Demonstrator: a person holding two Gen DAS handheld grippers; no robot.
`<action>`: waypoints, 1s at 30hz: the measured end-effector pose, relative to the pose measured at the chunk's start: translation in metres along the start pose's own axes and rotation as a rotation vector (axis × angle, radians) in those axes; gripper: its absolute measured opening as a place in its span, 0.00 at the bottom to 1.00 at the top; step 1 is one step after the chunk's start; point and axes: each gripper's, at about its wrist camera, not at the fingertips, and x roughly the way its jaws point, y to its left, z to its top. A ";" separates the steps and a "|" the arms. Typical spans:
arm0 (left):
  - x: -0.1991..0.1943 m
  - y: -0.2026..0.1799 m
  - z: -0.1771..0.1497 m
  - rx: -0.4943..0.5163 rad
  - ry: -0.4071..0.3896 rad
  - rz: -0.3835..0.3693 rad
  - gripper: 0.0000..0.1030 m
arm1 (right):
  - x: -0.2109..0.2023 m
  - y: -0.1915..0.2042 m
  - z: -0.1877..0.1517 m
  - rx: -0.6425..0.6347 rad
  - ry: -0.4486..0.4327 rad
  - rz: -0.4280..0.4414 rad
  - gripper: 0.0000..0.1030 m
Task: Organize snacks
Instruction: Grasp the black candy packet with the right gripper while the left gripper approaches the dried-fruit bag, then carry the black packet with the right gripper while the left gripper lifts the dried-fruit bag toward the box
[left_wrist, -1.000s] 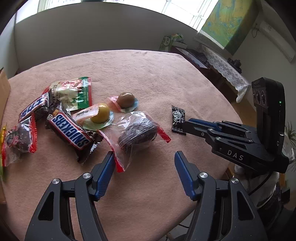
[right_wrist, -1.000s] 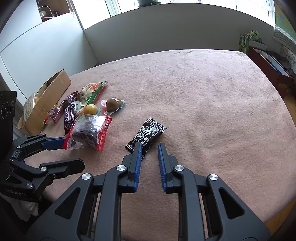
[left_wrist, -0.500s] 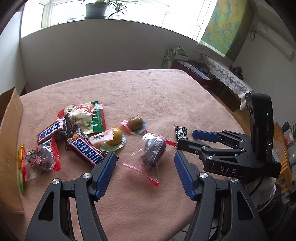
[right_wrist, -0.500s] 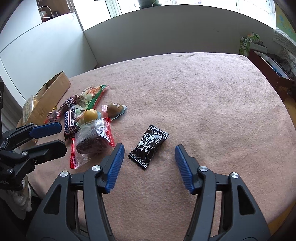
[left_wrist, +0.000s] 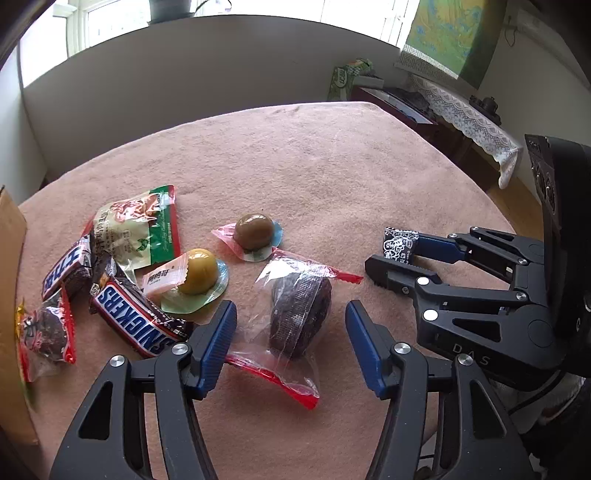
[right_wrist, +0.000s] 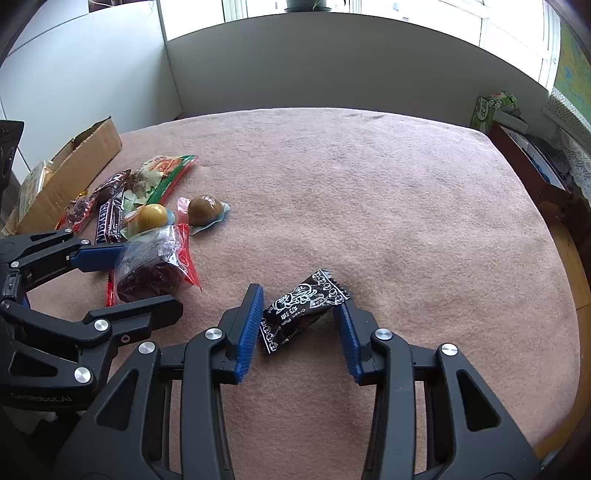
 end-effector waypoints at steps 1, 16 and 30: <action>0.002 -0.001 -0.002 0.004 0.007 0.005 0.50 | -0.002 -0.003 -0.001 0.006 -0.001 0.003 0.36; 0.002 0.002 -0.003 -0.040 -0.038 0.070 0.43 | -0.007 -0.005 -0.006 0.035 -0.015 -0.002 0.46; -0.012 0.017 -0.008 -0.099 -0.071 0.069 0.35 | -0.009 -0.008 -0.003 0.053 -0.036 0.003 0.12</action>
